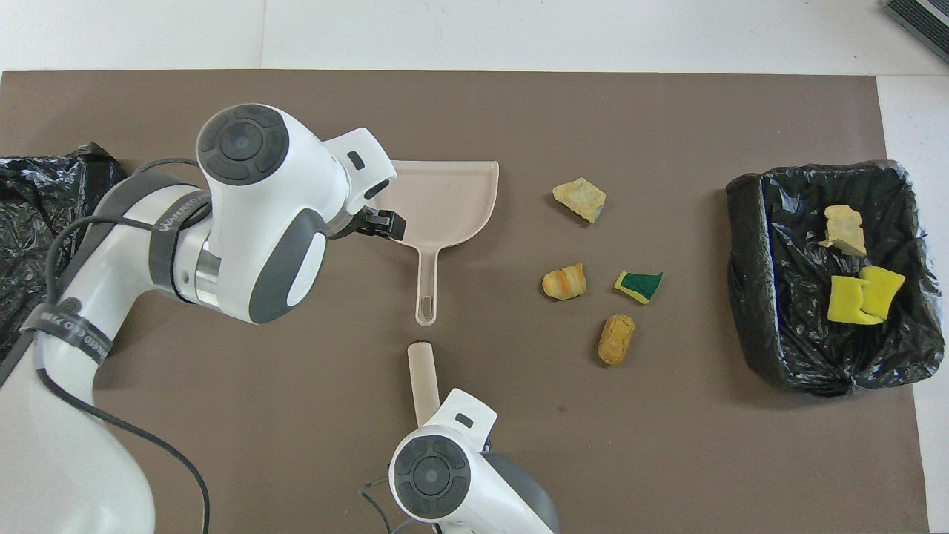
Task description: Sweep and dump trash in bin
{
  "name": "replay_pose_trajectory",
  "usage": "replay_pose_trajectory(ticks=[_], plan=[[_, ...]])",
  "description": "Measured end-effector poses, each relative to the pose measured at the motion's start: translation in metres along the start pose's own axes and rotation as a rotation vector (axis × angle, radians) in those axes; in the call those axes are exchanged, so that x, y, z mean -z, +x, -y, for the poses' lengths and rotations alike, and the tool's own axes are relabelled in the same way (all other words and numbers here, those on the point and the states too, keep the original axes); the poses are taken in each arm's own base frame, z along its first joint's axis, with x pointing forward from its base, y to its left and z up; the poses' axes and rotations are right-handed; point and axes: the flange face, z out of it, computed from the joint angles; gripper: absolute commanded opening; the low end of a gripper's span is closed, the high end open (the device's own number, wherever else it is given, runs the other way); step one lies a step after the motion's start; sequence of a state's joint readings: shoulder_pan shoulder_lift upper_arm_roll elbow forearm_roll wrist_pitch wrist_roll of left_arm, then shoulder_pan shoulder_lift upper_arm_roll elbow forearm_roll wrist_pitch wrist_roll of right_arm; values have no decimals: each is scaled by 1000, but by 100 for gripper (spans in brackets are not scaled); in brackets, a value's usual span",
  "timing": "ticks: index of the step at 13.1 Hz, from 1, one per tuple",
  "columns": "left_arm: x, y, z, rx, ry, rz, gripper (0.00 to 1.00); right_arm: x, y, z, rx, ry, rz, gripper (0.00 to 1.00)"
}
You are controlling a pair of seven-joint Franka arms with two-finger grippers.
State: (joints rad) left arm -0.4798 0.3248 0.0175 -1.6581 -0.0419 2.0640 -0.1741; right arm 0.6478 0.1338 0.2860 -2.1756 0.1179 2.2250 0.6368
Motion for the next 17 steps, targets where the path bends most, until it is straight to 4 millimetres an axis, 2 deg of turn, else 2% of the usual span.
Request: replay_pose_trajectory(ticks=[3,4,5,6,8,10,11,14,15,16,17], plan=[[-41,-16,-47,12,-6,-5,100,4,-3,3,2,8,-4,77],[-54,-25,-57,12,-3,6,100,5,-4,4,2,11,-4,65],[-62,-32,-62,11,0,19,100,5,-6,6,5,12,-4,37],[-69,-37,-66,20,4,33,95,5,-6,7,6,12,-4,3],[-81,-49,-78,52,12,57,94,5,-7,7,-10,18,0,0],[-82,-52,-82,61,13,58,92,6,-9,10,-61,28,8,0],[-81,-52,-83,59,12,57,87,6,-10,11,-69,29,8,0],[-80,-59,-97,57,15,68,60,16,-8,5,-89,29,13,0],[-80,-61,-101,65,16,69,36,28,-7,-3,-103,22,17,0],[-80,-62,-104,70,16,70,3,45,-6,-15,-123,11,25,0],[-80,-63,-105,71,17,71,0,65,-7,-32,-145,-7,39,0]])
